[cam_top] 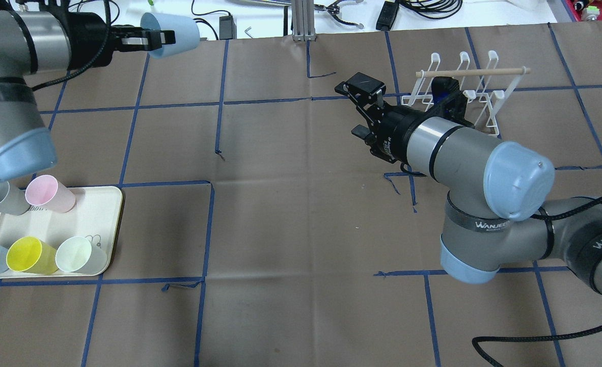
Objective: Transfer IKEA cup to right arm and place on rack
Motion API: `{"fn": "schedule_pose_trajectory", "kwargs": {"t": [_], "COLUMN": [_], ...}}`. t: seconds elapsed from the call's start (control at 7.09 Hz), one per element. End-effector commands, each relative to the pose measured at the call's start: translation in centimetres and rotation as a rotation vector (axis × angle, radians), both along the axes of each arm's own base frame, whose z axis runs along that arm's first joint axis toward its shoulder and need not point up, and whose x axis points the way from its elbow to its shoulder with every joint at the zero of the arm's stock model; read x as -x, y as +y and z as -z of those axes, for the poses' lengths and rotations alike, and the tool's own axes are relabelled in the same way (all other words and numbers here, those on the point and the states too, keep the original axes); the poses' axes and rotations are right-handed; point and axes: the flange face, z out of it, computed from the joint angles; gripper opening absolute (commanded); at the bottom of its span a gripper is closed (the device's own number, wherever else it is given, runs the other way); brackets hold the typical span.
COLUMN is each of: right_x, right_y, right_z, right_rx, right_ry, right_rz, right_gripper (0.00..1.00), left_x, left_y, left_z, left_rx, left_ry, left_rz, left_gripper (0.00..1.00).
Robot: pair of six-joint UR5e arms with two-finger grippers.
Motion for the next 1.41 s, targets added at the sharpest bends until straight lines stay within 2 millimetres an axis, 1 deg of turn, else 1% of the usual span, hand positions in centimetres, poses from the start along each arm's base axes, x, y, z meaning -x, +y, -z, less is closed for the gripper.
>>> {"fn": "schedule_pose_trajectory", "kwargs": {"t": [0.0, 0.14, 0.28, 0.42, 0.56, 0.71, 0.85, 0.99, 1.13, 1.27], "right_x": [-0.2, -0.1, -0.1, -0.9, -2.0, -2.5, -2.5, -2.7, -3.0, -4.0], "right_y": [0.1, 0.2, 0.3, 0.7, 1.3, 1.4, 1.2, 0.3, -1.4, -3.0], "right_z": [1.6, 1.8, 1.8, 1.8, 1.7, 1.8, 1.7, 1.2, 1.0, 1.1], "right_rx": [0.006, -0.009, -0.006, -0.012, -0.054, -0.100, -0.097, -0.085, -0.076, -0.074], "right_ry": [-0.034, -0.033, -0.025, -0.038, -0.096, -0.155, -0.156, -0.161, -0.163, -0.163], "right_rz": [0.017, 0.030, 0.036, 0.012, 0.019, 0.041, 0.041, 0.038, 0.036, 0.019], "right_gripper": [1.00, 1.00, 1.00, 1.00, 1.00, 1.00, 1.00, 1.00, 1.00, 1.00], "left_x": [4.6, 5.3, 6.0, 7.3, 8.6, 8.8, 9.1, 9.9, 10.8, 11.6], "left_y": [3.0, 3.5, 3.4, 3.6, 4.0, 3.9, 4.1, 4.3, 4.6, 5.1], "left_z": [3.3, 5.7, 8.4, 10.4, 12.4, 13.6, 13.2, 13.5, 13.6, 13.8], "left_rx": [0.183, 0.253, 0.311, 0.338, 0.341, 0.333, 0.329, 0.321, 0.314, 0.302], "left_ry": [0.027, 0.065, 0.100, 0.152, 0.214, 0.217, 0.225, 0.229, 0.233, 0.239], "left_rz": [0.134, 0.199, 0.242, 0.226, 0.212, 0.214, 0.220, 0.234, 0.250, 0.265], "left_gripper": [0.00, 0.00, 0.00, 0.01, 0.02, 0.04, 0.05, 0.05, 0.06, 0.06]}}
